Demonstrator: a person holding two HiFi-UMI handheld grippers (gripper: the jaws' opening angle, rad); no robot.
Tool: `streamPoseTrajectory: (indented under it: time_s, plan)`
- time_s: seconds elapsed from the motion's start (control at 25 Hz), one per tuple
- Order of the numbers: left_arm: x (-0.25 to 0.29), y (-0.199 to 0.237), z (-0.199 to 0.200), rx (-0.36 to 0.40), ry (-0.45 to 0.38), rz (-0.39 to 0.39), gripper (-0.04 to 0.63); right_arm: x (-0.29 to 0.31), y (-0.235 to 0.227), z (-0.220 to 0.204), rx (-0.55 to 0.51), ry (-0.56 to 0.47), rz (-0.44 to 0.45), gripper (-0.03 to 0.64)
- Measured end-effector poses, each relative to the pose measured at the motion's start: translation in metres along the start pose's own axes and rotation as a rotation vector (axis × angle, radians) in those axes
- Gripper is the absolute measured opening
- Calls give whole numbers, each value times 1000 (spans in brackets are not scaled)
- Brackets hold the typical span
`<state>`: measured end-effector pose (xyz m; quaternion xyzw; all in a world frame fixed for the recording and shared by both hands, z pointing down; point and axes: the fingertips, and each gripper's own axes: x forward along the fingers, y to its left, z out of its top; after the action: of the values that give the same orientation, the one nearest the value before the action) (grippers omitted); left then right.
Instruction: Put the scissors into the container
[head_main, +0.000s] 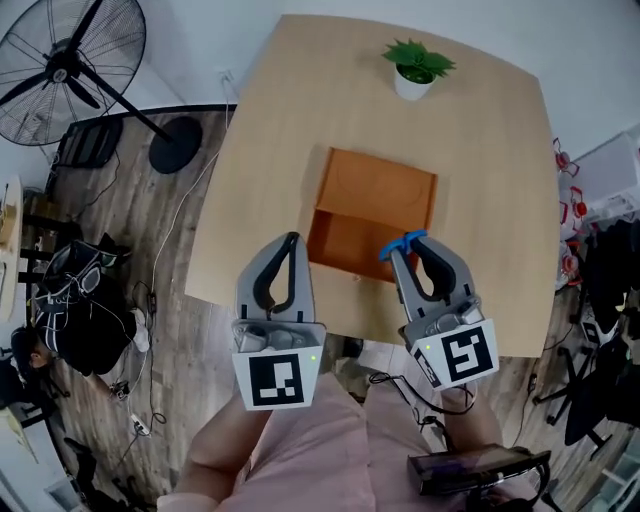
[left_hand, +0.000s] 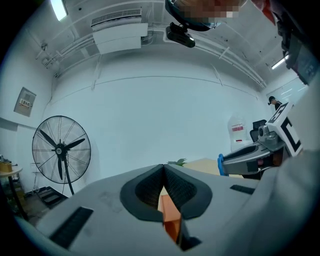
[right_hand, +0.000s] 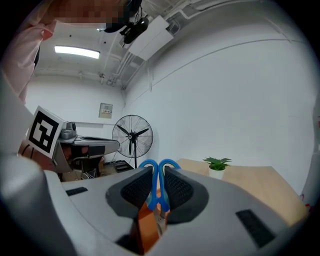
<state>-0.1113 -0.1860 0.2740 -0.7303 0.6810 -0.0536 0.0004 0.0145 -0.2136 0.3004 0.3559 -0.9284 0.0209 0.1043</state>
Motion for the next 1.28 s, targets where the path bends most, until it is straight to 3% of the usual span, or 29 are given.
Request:
streamPoseTrajectory:
  time_s: [0.44,0.68,1.08,1.28]
  plan:
    - [52,3,-62,60,72,-56,5,36,-13,-89,76,112,23,75]
    - [60,9,-100,36,149,-69,5,45,-12,-125,104,182,25,75]
    - [78,19,-135,18,191,-82,5,64,-8,-154,129,227,33,77]
    - [82,26,-145,11,208,-77,5,73,-4,-157,86,270,60,77]
